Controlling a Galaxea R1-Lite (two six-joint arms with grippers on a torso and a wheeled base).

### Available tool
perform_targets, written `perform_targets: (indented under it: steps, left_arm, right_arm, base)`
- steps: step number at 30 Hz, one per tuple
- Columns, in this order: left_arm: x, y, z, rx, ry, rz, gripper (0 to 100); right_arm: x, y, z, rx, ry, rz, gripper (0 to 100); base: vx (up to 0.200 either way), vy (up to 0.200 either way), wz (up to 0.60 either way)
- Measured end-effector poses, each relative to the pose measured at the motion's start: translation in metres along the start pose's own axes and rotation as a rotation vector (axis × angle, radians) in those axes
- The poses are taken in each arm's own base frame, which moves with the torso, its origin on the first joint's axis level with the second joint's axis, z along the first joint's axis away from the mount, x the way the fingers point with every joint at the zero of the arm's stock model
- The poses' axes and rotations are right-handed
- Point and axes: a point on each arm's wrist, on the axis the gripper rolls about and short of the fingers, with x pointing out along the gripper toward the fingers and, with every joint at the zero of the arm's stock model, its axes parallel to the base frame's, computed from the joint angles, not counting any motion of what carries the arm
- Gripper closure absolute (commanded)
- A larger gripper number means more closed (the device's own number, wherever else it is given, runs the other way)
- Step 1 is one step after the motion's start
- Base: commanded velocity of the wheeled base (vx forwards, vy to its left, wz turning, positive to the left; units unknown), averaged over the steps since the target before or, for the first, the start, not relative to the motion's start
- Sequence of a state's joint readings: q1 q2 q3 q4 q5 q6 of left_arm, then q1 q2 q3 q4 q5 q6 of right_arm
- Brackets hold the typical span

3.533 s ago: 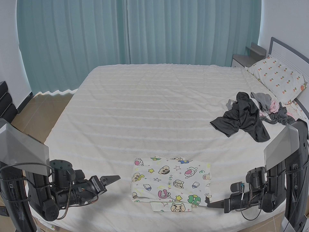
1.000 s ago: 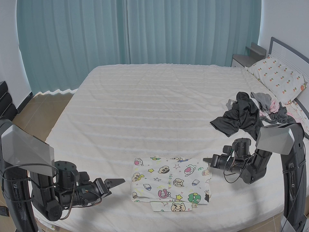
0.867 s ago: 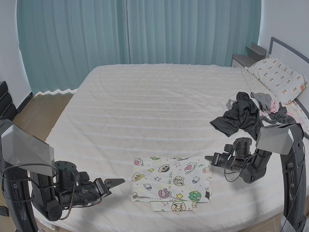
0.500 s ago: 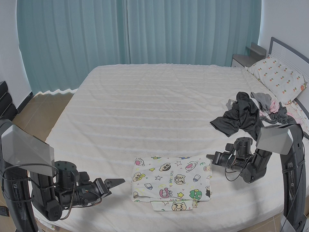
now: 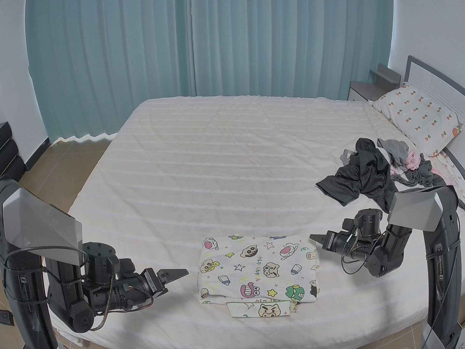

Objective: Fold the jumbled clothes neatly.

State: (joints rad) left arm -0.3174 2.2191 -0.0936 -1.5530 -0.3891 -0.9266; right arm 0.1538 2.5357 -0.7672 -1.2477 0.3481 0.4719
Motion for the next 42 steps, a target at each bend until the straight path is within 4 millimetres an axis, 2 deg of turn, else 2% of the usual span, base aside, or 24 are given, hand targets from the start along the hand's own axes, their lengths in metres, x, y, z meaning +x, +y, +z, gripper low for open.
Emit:
perform_targets:
  steps: [8,11,12,19,24,30,34,42]
  left_arm:
    - [0.006,0.0,-0.001,0.036,-0.027,0.026,0]
    - [0.017,0.0,-0.004,0.098,-0.09,0.085,0]
    - [0.027,0.0,-0.006,0.146,-0.129,0.126,0]
    - [0.068,0.001,-0.012,0.349,-0.152,0.172,0]
    - [0.098,0.004,-0.011,0.365,-0.082,0.228,0]
    - [0.129,-0.008,0.0,0.378,-0.066,0.232,0]
    - [0.14,-0.017,0.004,0.385,-0.063,0.225,0]
    - [0.146,-0.023,0.005,0.395,-0.069,0.207,0]
  right_arm:
    - [-0.033,0.008,-0.014,0.015,0.079,-0.007,0]
    - [-0.038,0.013,-0.016,0.006,0.086,0.002,0]
    - [-0.04,0.016,-0.017,-0.001,0.089,0.01,0]
    - [-0.042,0.025,-0.027,-0.023,0.113,0.032,0]
    - [-0.041,0.028,-0.035,-0.034,0.14,0.037,0]
    - [-0.039,0.031,-0.044,-0.047,0.176,0.044,0]
    - [-0.037,0.031,-0.051,-0.042,0.219,0.036,0]
    - [-0.032,0.034,-0.055,-0.058,0.332,0.041,0]
  base:
    - [0.0,0.0,0.0]
    - [0.0,0.0,0.0]
    - [0.0,0.0,0.0]
    - [0.0,0.0,0.0]
    - [0.0,0.0,0.0]
    - [0.0,0.0,0.0]
    - [0.0,0.0,0.0]
    - [0.0,0.0,0.0]
